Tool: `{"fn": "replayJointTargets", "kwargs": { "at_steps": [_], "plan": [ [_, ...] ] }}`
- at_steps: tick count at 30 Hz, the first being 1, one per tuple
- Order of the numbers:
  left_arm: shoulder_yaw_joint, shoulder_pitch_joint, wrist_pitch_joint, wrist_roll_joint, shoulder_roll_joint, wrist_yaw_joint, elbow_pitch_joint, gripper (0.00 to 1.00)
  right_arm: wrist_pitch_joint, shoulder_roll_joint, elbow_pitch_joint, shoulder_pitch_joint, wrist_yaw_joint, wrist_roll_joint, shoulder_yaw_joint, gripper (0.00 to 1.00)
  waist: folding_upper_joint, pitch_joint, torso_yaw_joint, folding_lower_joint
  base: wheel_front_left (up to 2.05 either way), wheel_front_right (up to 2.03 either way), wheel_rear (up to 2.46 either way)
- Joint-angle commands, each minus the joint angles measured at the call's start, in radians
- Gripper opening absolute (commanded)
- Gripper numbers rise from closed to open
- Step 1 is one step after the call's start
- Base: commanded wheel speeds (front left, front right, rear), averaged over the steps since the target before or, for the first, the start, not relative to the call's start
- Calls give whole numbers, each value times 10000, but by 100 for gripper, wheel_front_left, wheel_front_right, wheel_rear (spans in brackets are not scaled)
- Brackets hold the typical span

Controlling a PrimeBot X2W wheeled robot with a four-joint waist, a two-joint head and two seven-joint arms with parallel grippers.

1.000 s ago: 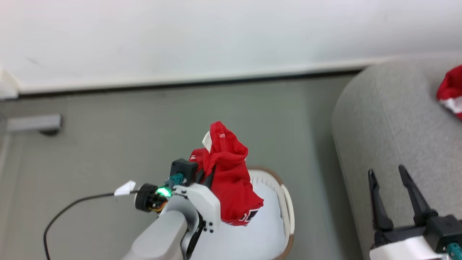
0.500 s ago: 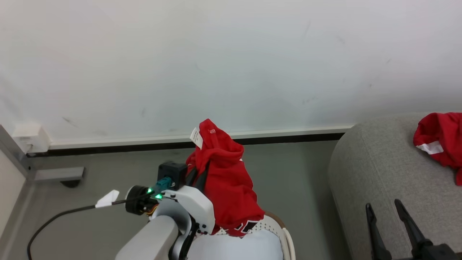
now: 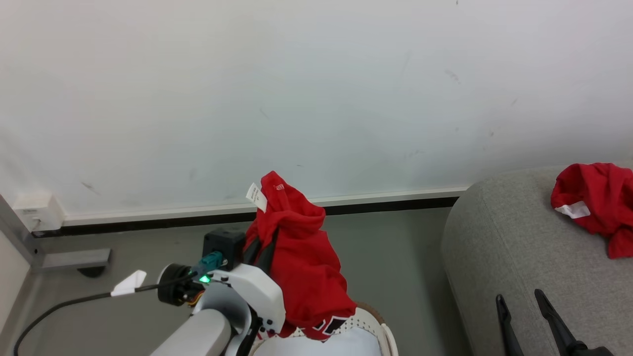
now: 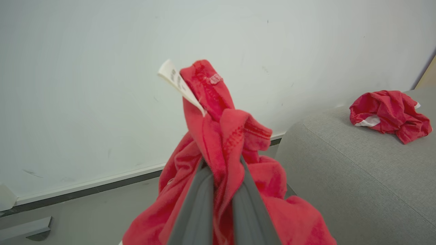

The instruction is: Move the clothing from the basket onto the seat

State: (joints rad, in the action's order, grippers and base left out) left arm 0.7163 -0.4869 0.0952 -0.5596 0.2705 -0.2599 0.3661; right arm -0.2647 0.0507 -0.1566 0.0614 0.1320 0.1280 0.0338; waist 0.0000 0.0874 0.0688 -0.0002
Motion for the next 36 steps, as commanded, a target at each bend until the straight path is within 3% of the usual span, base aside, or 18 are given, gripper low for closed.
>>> {"fn": "replayJointTargets", "kwargs": {
  "at_steps": [1, 11, 24, 31, 36],
  "plan": [
    [-23, 143, -28, -38, 111, -70, -167, 0, 7, 5, 5, 71, -26, 113, 31, 100, 0, 11, 8, 2, 0, 0, 0],
    [115, 219, -286, 50, 249, -250, -825, 0, 7, 225, 103, -310, -26, -118, 847, 100, 0, -70, 23, 2, 0, 0, 0],
    [444, 6, -504, 201, 111, -261, -1317, 0, 7, 1320, -900, -2441, -26, 841, 4744, 100, 0, -133, -144, 2, 0, 0, 0],
    [704, -133, -637, 290, -9, -212, -1393, 0, 7, 1179, -1943, -3858, -26, 1440, 6713, 100, 0, -164, -233, 2, 0, 0, 0],
    [857, -224, -716, 316, -91, -187, -1447, 0, 9, 836, -3051, -4740, -26, 1681, 7446, 100, 0, -178, -251, 2, 0, 0, 0]
  ]
}}
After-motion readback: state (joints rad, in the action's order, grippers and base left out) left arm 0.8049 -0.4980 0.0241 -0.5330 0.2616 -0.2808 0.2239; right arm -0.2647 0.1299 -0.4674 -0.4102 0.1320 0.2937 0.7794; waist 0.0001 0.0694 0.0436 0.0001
